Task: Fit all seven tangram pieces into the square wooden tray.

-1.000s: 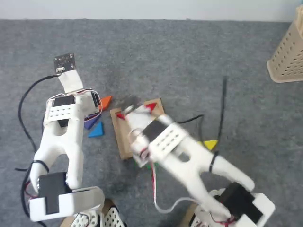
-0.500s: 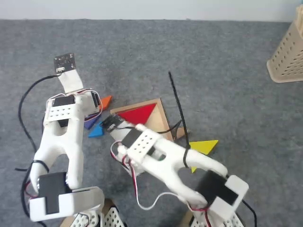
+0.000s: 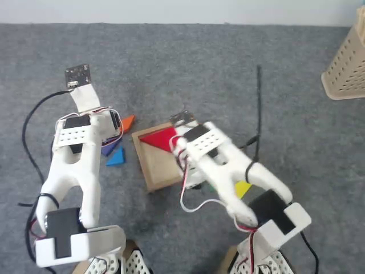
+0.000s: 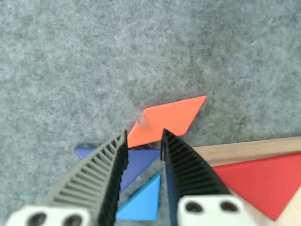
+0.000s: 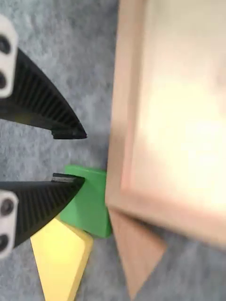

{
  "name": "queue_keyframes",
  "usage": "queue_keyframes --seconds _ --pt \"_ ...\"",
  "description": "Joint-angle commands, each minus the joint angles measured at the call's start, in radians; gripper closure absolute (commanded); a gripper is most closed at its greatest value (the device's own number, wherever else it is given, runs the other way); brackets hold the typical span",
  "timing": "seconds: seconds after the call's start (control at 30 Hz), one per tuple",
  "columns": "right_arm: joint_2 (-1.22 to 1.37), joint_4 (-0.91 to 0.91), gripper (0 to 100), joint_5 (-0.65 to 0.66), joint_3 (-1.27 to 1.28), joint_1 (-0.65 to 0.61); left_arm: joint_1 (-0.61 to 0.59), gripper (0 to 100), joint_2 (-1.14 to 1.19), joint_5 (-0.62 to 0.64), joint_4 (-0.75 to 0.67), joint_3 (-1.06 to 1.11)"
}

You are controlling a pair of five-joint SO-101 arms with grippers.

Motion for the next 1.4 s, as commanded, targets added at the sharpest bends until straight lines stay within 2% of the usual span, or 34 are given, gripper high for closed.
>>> queue_keyframes --seconds 0.0,0.13,0.3,0.4,0.6,0.77,0.87,1.27,1.37 --pt "-0.045 0.002 86.2 0.068 0.011 0.119 0.0 89 -0.055 0.005 -0.018 -0.025" --pt "-0.071 0.002 86.2 0.092 0.011 0.223 0.0 89 -0.054 0.005 -0.02 -0.027" --pt "-0.182 0.002 86.2 0.253 0.005 0.28 0.003 89 -0.049 0.005 -0.021 -0.03" --pt "-0.305 -0.007 86.2 0.322 0.003 0.272 0.003 89 -0.052 0.005 -0.021 -0.03" --pt "-0.452 -0.185 86.1 0.336 0.015 0.18 0.002 89 -0.055 0.005 -0.021 -0.031" --pt "-0.329 -0.303 85.8 0.336 -0.005 0.056 0.002 89 -0.055 0.005 -0.021 -0.031" --pt "-0.216 -0.334 85.8 0.33 -0.054 0.028 0.003 89 -0.055 0.005 -0.021 -0.028" --pt "0.189 -0.325 86.5 0.319 -0.311 0.088 0.006 89 -0.057 0.005 -0.021 -0.028" --pt "0.234 -0.323 93.0 0.245 -0.331 0.113 0.006 89 -0.057 0.005 -0.021 -0.028"
